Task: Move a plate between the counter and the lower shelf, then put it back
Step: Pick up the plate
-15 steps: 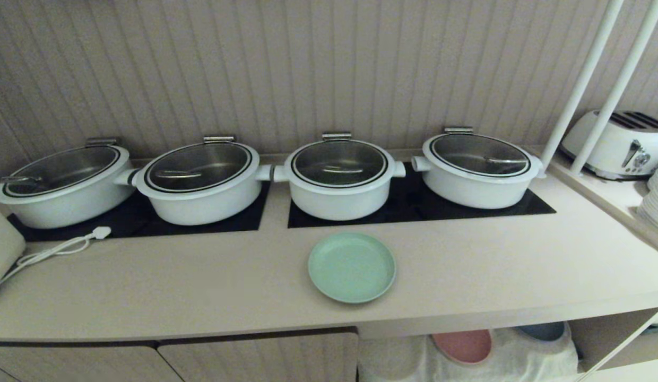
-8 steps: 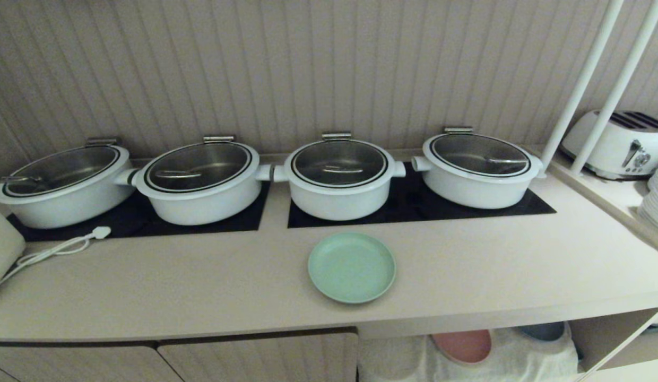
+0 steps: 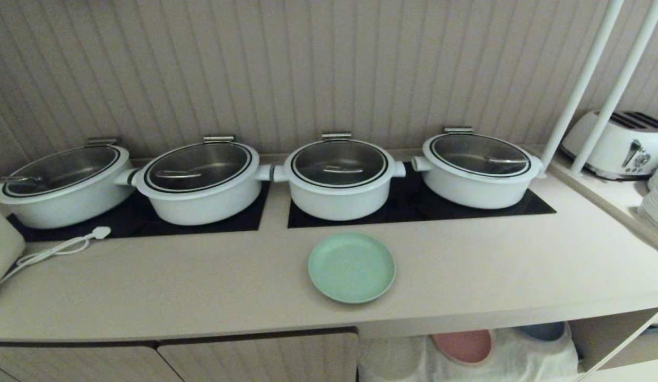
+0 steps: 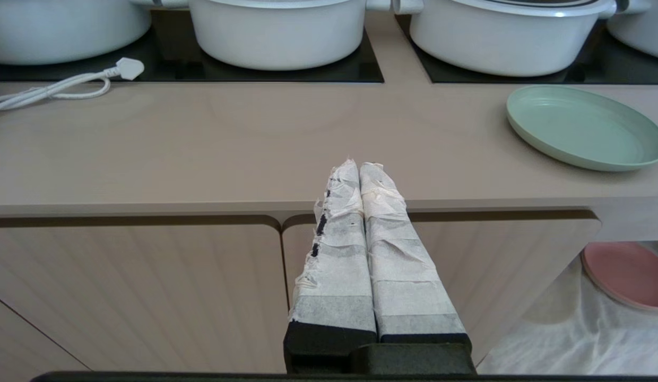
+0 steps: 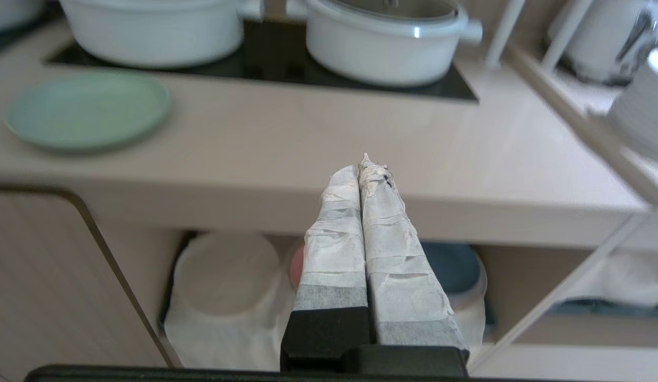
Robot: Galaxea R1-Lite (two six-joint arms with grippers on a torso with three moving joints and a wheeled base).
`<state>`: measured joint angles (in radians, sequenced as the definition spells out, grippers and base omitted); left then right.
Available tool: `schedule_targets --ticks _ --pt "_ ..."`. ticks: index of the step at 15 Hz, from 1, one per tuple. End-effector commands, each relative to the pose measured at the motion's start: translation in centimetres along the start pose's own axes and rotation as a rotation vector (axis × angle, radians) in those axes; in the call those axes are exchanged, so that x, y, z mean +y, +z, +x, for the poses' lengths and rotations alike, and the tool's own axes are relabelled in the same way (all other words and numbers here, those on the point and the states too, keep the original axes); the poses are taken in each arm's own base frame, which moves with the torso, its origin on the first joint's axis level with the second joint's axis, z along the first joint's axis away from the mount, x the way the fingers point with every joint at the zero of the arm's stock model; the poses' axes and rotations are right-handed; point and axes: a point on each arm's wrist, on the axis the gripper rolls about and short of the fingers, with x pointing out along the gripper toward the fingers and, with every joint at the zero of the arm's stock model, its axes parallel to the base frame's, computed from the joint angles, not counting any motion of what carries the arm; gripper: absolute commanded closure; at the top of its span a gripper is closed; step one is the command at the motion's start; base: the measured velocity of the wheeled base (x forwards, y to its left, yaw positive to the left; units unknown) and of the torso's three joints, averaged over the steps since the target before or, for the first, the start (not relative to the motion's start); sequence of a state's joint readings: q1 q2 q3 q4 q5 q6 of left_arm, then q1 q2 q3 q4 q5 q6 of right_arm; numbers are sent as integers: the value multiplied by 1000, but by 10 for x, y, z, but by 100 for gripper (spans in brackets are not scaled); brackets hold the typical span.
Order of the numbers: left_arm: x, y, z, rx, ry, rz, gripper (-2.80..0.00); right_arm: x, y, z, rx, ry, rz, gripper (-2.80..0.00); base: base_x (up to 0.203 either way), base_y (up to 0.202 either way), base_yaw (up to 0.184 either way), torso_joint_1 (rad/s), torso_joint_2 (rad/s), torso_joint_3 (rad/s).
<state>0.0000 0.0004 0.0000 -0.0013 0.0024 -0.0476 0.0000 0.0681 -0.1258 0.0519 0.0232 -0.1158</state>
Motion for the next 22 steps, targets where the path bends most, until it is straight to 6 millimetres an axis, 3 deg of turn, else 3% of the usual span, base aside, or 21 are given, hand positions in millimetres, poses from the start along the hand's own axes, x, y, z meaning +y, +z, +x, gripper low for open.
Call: schedule_targets --ticks 1,4,6,9,12,16,19,22 --pt "0 0 0 -1 1 0 0 -4 34 12 50 33 1 0 0 0 0 0 0 0" --pt "0 0 0 -1 1 -1 0 -6 74 37 100 195 6 0 0 0 0 0 0 0" --pt "0 0 0 -1 1 -2 0 -5 99 64 141 358 20 0 0 0 0 0 0 0" --pt "0 0 0 -1 1 0 0 -4 119 124 250 543 8 0 0 0 0 0 0 0" --pt "0 0 0 -1 1 0 0 8 118 198 376 659 -24 0 0 0 0 0 0 0" --pt "0 0 0 -1 1 0 0 57 111 292 525 663 14 0 0 0 0 0 0 0" --pt "0 0 0 -1 1 -2 0 103 98 341 689 534 77 0 0 0 0 0 0 0" --pt "0 0 0 -1 1 0 0 142 88 374 847 411 159 0 0 0 0 0 0 0"
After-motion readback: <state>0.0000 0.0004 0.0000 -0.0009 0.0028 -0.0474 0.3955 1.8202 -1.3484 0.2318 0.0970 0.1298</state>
